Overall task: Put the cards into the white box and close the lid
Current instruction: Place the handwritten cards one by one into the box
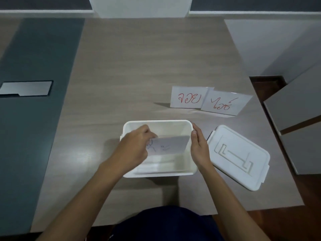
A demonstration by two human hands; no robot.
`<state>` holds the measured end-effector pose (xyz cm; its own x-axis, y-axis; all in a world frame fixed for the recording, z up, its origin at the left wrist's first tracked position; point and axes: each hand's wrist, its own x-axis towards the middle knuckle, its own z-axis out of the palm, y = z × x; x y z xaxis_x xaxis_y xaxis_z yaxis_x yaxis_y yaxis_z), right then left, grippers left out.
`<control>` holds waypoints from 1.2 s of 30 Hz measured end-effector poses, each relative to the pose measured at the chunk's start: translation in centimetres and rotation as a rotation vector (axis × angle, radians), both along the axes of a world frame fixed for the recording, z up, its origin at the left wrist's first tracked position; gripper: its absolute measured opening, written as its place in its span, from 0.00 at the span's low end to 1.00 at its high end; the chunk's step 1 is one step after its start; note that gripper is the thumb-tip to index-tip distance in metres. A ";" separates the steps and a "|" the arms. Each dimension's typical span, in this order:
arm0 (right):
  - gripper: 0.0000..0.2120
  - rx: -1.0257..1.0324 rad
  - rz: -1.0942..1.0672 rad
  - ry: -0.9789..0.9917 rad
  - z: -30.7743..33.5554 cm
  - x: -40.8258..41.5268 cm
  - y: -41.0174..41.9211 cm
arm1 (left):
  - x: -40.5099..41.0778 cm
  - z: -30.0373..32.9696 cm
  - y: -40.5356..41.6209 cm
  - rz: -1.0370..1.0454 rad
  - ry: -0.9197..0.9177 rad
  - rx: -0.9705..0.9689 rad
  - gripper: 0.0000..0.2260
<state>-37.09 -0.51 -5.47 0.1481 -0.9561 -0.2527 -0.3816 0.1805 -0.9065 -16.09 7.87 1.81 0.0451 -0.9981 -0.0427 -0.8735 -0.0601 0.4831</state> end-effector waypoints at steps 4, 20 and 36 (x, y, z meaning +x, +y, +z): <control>0.17 -0.015 0.007 -0.017 0.0 0.0 0.0 | -1.6 -2.2 0.9 -0.040 0.084 0.152 0.22; 0.17 0.038 -0.014 -0.024 -0.1 0.1 -0.1 | -1.8 -3.6 2.0 -0.150 0.240 0.486 0.11; 0.17 -0.197 -0.017 0.192 0.5 0.6 -4.7 | 3.6 -6.7 2.7 0.652 0.431 0.042 0.21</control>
